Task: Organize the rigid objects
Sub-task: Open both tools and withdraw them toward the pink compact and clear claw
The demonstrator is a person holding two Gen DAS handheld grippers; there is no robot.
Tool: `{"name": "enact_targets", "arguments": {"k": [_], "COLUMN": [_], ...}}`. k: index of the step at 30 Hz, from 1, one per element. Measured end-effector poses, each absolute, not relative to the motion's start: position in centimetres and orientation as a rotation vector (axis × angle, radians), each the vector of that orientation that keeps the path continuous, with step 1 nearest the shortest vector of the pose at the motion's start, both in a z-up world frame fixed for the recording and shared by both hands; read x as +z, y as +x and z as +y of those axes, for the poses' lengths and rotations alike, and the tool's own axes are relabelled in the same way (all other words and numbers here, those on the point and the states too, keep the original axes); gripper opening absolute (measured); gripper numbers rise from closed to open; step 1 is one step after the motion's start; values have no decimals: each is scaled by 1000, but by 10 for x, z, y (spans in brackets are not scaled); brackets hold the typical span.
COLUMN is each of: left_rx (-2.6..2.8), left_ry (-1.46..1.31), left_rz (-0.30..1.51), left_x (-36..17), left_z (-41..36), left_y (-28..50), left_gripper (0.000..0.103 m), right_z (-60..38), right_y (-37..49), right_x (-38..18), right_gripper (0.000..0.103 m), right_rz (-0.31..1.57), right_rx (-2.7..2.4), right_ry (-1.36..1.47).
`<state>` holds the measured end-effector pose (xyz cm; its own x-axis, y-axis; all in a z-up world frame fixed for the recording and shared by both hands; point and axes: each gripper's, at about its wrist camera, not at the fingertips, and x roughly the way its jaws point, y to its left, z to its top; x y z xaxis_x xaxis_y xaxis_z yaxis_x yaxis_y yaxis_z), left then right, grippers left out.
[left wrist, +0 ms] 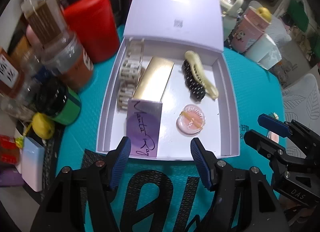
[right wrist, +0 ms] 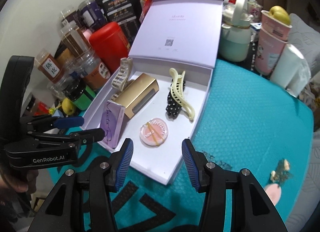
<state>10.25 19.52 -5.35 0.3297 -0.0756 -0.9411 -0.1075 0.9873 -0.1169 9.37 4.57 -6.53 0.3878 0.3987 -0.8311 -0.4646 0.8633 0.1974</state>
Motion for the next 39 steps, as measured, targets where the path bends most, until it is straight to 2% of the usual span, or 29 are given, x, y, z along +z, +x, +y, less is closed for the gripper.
{"name": "enact_targets", "arguments": {"k": [10,21,39], "left_rx": [51,38,-32], "left_ry": [-98,-94,-58], "left_rz": [1157,1174,1139], "left_x": [-16,4,25], "left_z": [183,167,112], "left_y": [94,74,48], "left_gripper": [61,62,62], "right_z": [23,2,-45], "right_y": [65,36,6], "right_x": [-37,-11,-8], "right_gripper": [54,54,54], "right_rz": [984,950,960], "right_rx": [494,446,397], "right_ry": [-18,-29,19]}}
